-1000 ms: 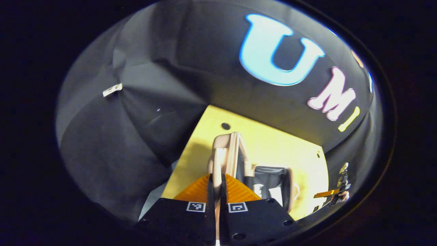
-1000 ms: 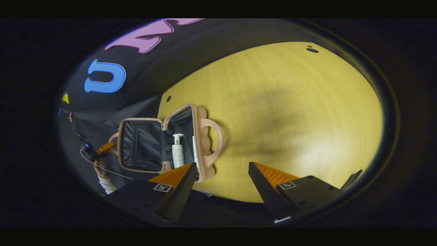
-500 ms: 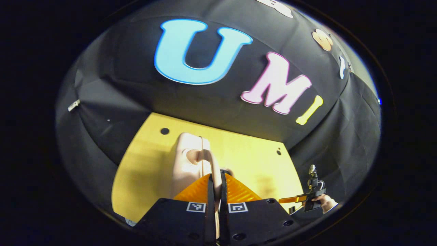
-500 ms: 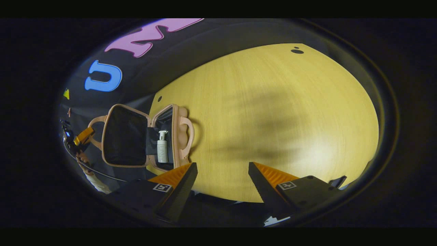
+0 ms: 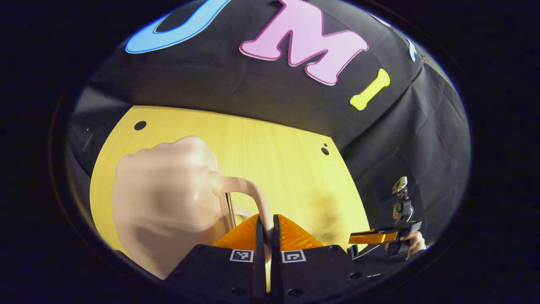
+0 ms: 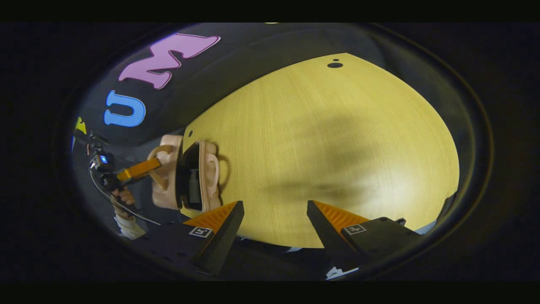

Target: First open the suitcase, pack the skin care products into it, and then close the suitcase.

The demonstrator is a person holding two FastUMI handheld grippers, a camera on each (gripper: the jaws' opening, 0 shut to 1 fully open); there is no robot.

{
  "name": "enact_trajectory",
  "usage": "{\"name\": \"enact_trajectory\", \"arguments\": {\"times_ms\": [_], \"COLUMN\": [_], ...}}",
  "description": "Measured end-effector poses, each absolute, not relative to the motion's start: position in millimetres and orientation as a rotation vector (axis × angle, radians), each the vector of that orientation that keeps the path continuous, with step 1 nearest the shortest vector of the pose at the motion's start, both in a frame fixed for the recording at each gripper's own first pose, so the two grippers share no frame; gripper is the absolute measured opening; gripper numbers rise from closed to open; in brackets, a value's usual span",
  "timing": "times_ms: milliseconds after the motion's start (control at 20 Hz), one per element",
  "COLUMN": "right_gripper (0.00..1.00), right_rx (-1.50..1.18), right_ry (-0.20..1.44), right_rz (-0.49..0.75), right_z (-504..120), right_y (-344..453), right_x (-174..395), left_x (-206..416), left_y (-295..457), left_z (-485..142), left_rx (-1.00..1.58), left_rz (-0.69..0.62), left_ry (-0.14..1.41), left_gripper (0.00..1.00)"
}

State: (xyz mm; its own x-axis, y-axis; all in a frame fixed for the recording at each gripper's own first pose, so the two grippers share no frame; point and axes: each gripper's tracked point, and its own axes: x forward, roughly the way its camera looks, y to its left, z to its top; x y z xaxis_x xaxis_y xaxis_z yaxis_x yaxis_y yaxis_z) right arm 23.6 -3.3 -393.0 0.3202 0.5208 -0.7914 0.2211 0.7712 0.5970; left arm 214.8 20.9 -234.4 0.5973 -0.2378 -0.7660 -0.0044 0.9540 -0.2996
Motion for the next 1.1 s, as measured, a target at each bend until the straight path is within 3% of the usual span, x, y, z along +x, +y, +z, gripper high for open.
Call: {"name": "enact_trajectory", "arguments": {"times_ms": [450, 650, 700, 750, 800, 900, 1000, 1100], "right_gripper": [0.96, 0.96, 0.96, 0.96, 0.96, 0.96, 0.96, 0.96], "right_rx": [0.664, 0.645, 0.641, 0.636, 0.629, 0.57, 0.508, 0.476], "right_ry": [1.236, 1.222, 1.215, 1.207, 1.199, 1.175, 1.132, 1.049], "right_rz": [0.267, 0.306, 0.313, 0.318, 0.322, 0.311, 0.295, 0.294], "right_z": [-394, -383, -380, -378, -375, -372, -360, -334], "right_y": [-50, -56, -59, -62, -65, -75, -81, -79], "right_x": [8, 13, 13, 15, 16, 15, 15, 18], "left_x": [219, 224, 227, 225, 221, 212, 202, 191], "left_y": [-5, -5, -5, -5, -2, 9, 16, 8], "left_z": [-315, -306, -297, -283, -269, -238, -206, -171], "left_rx": [-0.194, -0.112, -0.091, -0.083, -0.082, -0.064, 0.008, 0.071], "left_rz": [-0.059, -0.026, -0.017, -0.01, 0.002, 0.048, 0.093, 0.081], "left_ry": [0.994, 0.93, 0.885, 0.839, 0.79, 0.696, 0.608, 0.519], "left_gripper": [0.11, 0.18, 0.41, 0.36, 0.69, 0.89, 0.98, 0.97]}}
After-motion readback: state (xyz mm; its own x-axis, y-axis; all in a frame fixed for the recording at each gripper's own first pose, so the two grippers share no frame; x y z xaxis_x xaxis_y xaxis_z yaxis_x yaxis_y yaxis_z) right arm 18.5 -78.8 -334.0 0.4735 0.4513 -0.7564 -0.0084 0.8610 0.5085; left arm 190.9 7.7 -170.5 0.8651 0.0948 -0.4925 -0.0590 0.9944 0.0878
